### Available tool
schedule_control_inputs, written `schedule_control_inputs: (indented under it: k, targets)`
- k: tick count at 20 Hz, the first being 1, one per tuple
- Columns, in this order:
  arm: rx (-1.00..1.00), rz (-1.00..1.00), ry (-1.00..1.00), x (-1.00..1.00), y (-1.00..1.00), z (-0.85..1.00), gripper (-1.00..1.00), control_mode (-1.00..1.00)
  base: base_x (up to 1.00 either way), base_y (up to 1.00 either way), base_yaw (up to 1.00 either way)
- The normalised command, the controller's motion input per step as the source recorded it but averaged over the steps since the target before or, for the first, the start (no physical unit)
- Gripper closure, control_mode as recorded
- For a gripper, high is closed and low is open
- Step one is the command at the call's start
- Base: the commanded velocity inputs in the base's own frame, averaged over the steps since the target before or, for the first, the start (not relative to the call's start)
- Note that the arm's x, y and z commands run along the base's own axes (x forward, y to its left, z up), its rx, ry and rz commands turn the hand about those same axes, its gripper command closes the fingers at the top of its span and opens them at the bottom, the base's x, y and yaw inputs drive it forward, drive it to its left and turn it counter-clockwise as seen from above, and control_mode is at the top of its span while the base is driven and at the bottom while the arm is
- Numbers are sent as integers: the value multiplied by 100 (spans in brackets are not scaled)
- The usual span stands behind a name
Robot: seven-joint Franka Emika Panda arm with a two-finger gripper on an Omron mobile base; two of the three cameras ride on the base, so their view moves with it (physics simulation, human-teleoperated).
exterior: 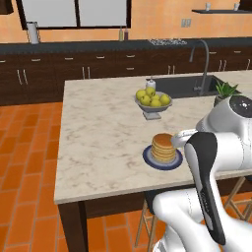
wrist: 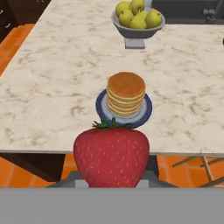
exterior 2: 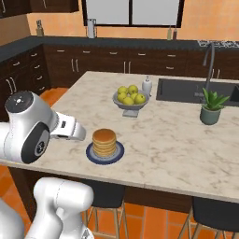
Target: Take the strawberry from the fridge and place it on top of the pancake, located on the dining counter.
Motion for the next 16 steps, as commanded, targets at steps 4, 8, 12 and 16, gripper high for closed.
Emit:
schedule_control_inputs:
  k: [4, 8, 12, 16]
  targets:
    - [0, -4, 4, 60, -6, -9, 100, -100, 11, 0, -5]
    - [0, 0, 4, 83, -19, -24, 100, -100, 0, 0, 0]
    - [0, 0, 3, 72, -14, -28, 100, -100, 0, 0, 0]
    - [0, 0, 4, 59, -3, -54, 100, -100, 0, 0, 0]
